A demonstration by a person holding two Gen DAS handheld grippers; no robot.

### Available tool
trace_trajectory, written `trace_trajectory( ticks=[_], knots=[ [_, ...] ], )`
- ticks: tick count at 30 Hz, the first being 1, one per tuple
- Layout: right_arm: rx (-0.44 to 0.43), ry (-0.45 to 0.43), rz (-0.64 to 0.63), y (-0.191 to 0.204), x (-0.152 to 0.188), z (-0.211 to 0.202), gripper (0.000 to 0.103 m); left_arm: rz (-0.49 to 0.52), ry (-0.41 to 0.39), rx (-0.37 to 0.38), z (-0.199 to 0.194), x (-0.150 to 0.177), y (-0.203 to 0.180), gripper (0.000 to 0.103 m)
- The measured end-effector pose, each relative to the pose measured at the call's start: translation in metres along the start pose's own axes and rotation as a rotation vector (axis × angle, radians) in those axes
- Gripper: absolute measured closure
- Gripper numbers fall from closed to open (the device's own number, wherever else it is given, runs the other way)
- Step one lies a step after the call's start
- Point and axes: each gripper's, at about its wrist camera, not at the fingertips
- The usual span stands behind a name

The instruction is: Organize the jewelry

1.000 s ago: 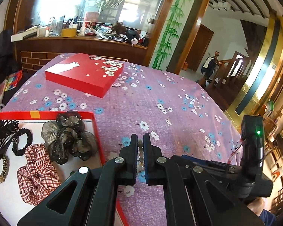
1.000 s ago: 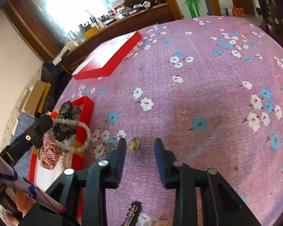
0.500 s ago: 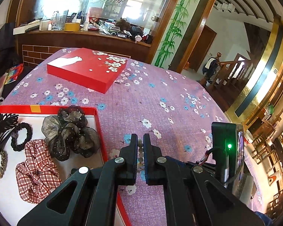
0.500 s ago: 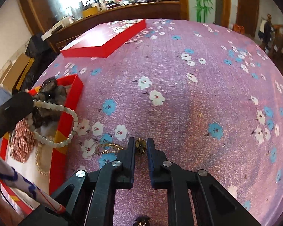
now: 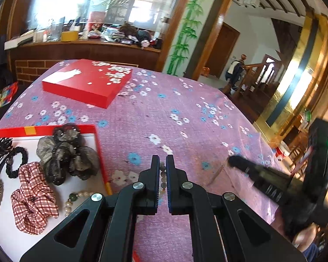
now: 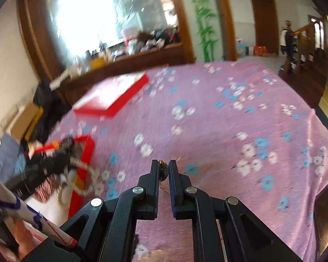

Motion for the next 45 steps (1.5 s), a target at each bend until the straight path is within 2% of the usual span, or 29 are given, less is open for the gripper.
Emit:
trace_trajectory(
  ticks=[8, 23, 28, 32, 36, 40, 45],
  knots=[
    [-0.028, -0.046, 0.013, -0.005, -0.009, -0.011, 0.094, 0.047, 0.003, -0.012, 0.004, 0.004, -0.012, 0.098],
    [-0.066, -0.038, -0.034, 0.008, -0.001, -0.009, 0.094, 0.034, -0.001, -0.022, 0.004, 0.004, -0.008, 0.098],
    [-0.125, -0.034, -0.026, 0.013, -0.002, -0.011, 0.094, 0.020, -0.012, -0.030, -0.001, 0.002, -0.006, 0.098],
    [-0.153, -0.012, -0.010, 0.022, 0.000, -0.015, 0.094, -0.009, -0.033, -0.035, -0.020, -0.004, 0.000, 0.098],
    [-0.212, -0.011, -0.028, 0.041, 0.006, -0.028, 0.094, -0.013, -0.076, -0.058, -0.059, -0.009, 0.010, 0.098],
    [-0.318, 0.019, -0.067, 0.075, 0.016, -0.038, 0.094, -0.032, -0.074, -0.097, -0.094, -0.002, 0.041, 0.098],
    [-0.424, 0.070, -0.138, 0.122, 0.033, -0.042, 0.093, -0.082, -0.030, -0.169, -0.118, 0.015, 0.092, 0.098]
  ],
)
Point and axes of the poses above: each gripper's, at about its wrist camera, not at the fingertips, and z roughly the way its jaws point, y to its left, x to its underside, and after that the axes turned 1 degree about z, right-handed
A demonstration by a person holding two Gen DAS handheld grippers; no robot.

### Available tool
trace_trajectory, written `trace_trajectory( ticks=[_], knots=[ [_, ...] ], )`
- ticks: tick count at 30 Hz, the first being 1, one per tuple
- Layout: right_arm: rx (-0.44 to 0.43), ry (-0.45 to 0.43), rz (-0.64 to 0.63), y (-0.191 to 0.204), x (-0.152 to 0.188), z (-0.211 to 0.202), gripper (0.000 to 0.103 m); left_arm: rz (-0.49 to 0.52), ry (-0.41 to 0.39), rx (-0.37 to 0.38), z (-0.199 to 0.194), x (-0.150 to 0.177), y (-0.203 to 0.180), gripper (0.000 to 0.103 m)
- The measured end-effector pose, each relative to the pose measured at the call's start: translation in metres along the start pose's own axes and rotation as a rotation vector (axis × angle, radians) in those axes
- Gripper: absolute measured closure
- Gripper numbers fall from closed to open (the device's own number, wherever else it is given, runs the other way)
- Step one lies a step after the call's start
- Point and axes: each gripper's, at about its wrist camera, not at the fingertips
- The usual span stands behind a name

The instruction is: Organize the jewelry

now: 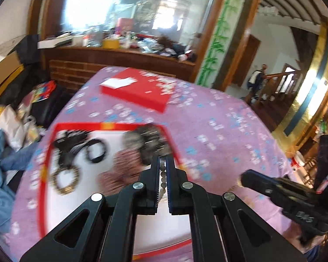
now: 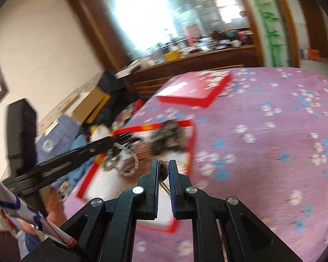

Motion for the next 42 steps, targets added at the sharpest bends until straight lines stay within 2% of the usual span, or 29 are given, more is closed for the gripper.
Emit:
trace_trajectory(
  ticks=[3, 9, 12, 14, 19, 23, 31, 34, 42],
  knots=[
    [-0.064, 0.060, -0.030, 0.026, 0.008, 0.019, 0.093, -0.024, 0.020, -0.054, -0.001, 0.008, 0.029, 0.098],
    [-0.084, 0.172, -0.073, 0.052, 0.019, 0.068, 0.093, -0.095, 0.086, -0.082, 0.026, 0.018, 0.066, 0.098],
    [-0.050, 0.213, -0.089, 0.053, 0.022, 0.093, 0.093, -0.113, 0.117, -0.088, 0.043, 0.019, 0.074, 0.098],
    [-0.015, 0.213, -0.097, 0.051, 0.020, 0.101, 0.093, -0.115, 0.125, -0.125, 0.052, 0.019, 0.077, 0.098],
    [0.064, 0.209, -0.086, 0.034, 0.019, 0.119, 0.093, -0.149, 0.152, -0.154, 0.069, 0.022, 0.090, 0.098],
    [0.076, 0.223, -0.085, 0.027, 0.021, 0.128, 0.093, -0.175, 0.150, -0.163, 0.073, 0.025, 0.098, 0.098],
    [0.052, 0.199, -0.082, 0.026, 0.017, 0.118, 0.091, -0.184, 0.127, -0.151, 0.070, 0.026, 0.100, 0.098],
    [0.039, 0.177, -0.053, 0.023, 0.012, 0.108, 0.091, -0.194, 0.096, -0.152, 0.061, 0.024, 0.100, 0.081],
    [0.017, 0.121, -0.012, 0.021, 0.010, 0.061, 0.092, -0.128, 0.034, -0.138, 0.026, 0.017, 0.070, 0.081]
  ],
)
Point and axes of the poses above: each gripper's, at about its wrist camera, not at the fingertips, and z roughly the way its jaws point, y to its left, x to its underside, and after that the axes turned 1 degree about z, right-handed
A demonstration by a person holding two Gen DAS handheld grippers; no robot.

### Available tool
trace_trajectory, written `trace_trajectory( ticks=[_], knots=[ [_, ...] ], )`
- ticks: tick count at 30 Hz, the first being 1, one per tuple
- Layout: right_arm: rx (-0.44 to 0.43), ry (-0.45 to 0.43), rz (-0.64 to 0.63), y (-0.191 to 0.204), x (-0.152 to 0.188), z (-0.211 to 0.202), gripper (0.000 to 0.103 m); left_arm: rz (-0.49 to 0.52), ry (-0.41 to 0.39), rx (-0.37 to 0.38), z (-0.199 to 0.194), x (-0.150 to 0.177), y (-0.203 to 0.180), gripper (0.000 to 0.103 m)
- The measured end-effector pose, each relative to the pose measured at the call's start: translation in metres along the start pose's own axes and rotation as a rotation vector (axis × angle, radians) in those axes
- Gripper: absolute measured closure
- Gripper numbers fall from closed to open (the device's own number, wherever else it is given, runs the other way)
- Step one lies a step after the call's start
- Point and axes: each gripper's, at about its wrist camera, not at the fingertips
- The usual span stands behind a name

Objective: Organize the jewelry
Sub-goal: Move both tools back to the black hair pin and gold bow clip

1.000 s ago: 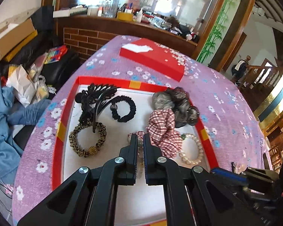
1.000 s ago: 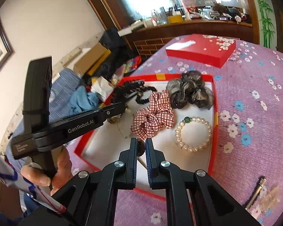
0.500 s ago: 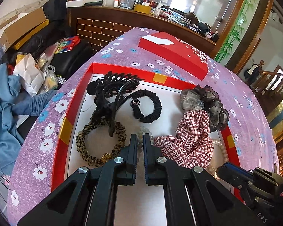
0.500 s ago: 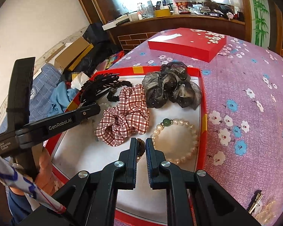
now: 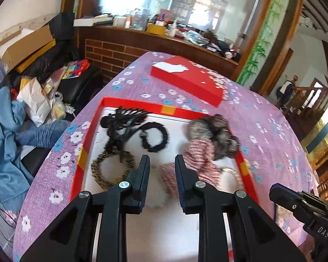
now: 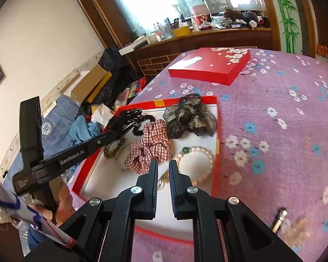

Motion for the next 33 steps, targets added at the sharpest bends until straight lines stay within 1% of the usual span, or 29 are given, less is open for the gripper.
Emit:
trace_trajectory(
  ticks=[4, 7, 12, 13, 15, 18, 23, 33],
  knots=[
    [0.016, -0.024, 0.027, -0.015, 0.013, -0.027, 0.092, 0.046, -0.008, 0.044, -0.017, 0.010, -0.030, 0.081],
    [0.044, -0.049, 0.069, -0.036, 0.021, -0.051, 0.092, 0.084, -0.006, 0.084, -0.026, 0.025, -0.059, 0.081],
    [0.162, -0.089, 0.114, -0.065, 0.037, -0.082, 0.092, 0.181, 0.008, 0.147, -0.031, 0.057, -0.120, 0.081],
    [0.197, -0.094, 0.117, -0.069, 0.042, -0.086, 0.092, 0.195, 0.017, 0.157, -0.030, 0.063, -0.130, 0.081],
    [0.237, -0.099, 0.116, -0.074, 0.051, -0.092, 0.092, 0.222, 0.041, 0.172, -0.024, 0.074, -0.148, 0.081],
    [0.276, -0.090, 0.121, -0.082, 0.061, -0.096, 0.092, 0.257, 0.075, 0.171, -0.017, 0.088, -0.168, 0.081],
    [0.297, -0.078, 0.131, -0.092, 0.069, -0.098, 0.092, 0.286, 0.104, 0.167, -0.012, 0.101, -0.183, 0.081],
    [0.307, -0.070, 0.156, -0.103, 0.076, -0.101, 0.092, 0.303, 0.116, 0.159, -0.010, 0.105, -0.190, 0.081]
  ],
)
Point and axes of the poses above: each gripper's, at about its wrist camera, not at the fingertips, and z roughly the way its jaws point, y to its left, x to its underside, and after that the axes turned 1 degree about z, right-handed
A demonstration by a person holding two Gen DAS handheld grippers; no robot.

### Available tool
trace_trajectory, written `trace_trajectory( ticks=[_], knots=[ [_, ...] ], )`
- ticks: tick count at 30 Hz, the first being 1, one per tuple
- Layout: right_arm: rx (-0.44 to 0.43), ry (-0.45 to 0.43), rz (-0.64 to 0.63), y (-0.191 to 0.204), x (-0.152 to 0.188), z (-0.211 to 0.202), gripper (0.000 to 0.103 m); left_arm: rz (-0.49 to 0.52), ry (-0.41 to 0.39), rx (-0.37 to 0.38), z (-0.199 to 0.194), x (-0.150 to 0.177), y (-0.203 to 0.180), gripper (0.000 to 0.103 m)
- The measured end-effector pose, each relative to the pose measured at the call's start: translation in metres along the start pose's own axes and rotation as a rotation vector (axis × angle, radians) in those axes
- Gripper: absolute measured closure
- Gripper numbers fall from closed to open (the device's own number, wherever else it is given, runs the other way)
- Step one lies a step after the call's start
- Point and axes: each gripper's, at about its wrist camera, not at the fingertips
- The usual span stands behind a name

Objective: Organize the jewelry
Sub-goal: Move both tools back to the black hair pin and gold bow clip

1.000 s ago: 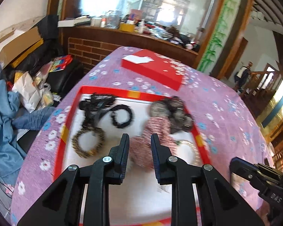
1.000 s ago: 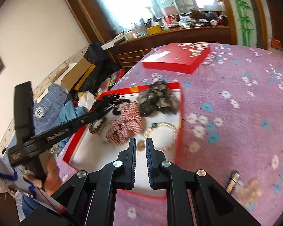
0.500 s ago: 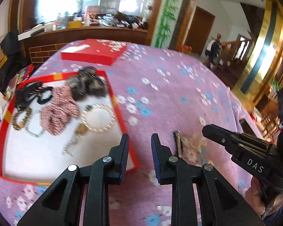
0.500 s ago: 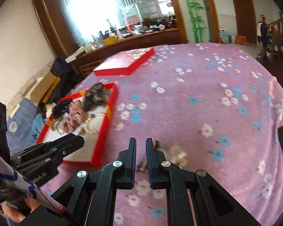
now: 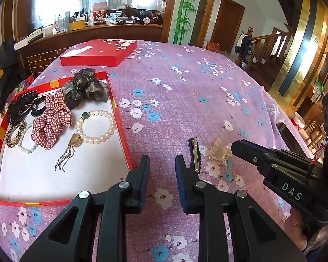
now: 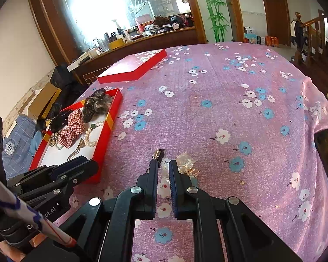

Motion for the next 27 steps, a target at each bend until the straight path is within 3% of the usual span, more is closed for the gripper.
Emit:
trace_trajectory(
  ticks=[18, 19, 21, 24, 27],
  knots=[
    [0.009, 0.025, 0.025, -0.009, 0.003, 0.010, 0.092, 0.010, 0.020, 0.005, 0.009, 0.001, -0.005, 0.080],
    [0.010, 0.024, 0.028, -0.009, 0.003, 0.010, 0.091, 0.009, 0.021, 0.005, 0.010, 0.000, -0.005, 0.080],
    [0.011, 0.024, 0.039, -0.012, 0.003, 0.010, 0.076, 0.011, 0.024, 0.007, 0.011, 0.000, -0.006, 0.080],
    [0.013, 0.019, 0.060, -0.019, 0.002, 0.011, 0.074, 0.015, 0.026, 0.009, 0.012, -0.002, -0.007, 0.078],
    [-0.003, 0.025, 0.091, -0.025, 0.002, 0.013, 0.074, 0.023, 0.032, 0.020, 0.014, -0.006, -0.011, 0.066]
  ],
)
Point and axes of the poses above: each gripper's, at about its wrist camera, not at the fingertips, and z roughly the way its jaws point, y to its left, x to its underside, and after that the axes turned 1 degree about z, right-handed
